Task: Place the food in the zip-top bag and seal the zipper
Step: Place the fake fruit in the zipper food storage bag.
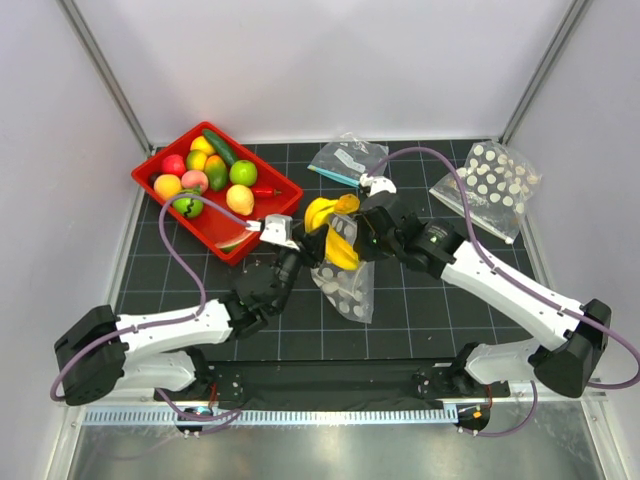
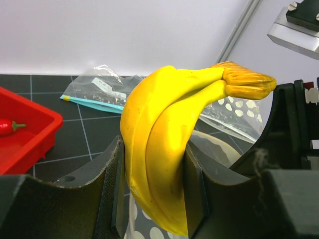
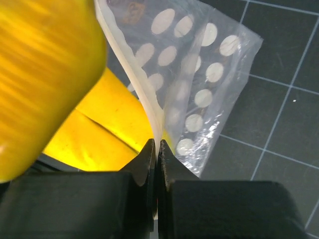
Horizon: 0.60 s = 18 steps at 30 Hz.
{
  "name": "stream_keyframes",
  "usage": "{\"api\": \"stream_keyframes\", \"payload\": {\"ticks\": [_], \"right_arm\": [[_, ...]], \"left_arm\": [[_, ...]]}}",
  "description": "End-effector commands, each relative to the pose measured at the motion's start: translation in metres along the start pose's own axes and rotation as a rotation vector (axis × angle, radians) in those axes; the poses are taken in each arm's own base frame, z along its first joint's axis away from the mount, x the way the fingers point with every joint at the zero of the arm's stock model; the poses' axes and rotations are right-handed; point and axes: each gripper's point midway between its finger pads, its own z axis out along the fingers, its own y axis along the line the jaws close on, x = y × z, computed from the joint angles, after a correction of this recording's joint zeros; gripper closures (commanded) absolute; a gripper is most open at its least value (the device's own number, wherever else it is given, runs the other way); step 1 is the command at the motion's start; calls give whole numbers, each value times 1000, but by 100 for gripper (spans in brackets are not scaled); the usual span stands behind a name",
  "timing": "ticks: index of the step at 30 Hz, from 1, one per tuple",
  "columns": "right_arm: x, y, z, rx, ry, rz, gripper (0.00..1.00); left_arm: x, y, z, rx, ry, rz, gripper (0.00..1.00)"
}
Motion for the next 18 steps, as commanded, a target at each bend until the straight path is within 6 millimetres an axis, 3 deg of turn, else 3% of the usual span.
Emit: {"api": "stream_keyframes", "payload": {"ticks": [1,11,15,18], "right_arm": [[-11,20,-11,-110,-45,55,99],[-27,11,-26,-152,-118,191,99],[-28,9,-27,-203,-105,251,99],[-30,5,-26,-205,-100,278,99]], "left_arm": [[-34,-9,7,-3,-121,-67,99],[-26,-14,2,46,-134,-131,96],[-24,-12,0,46,-143,-84,95],[-22,-23,-1,111,-136,-34,97]]}}
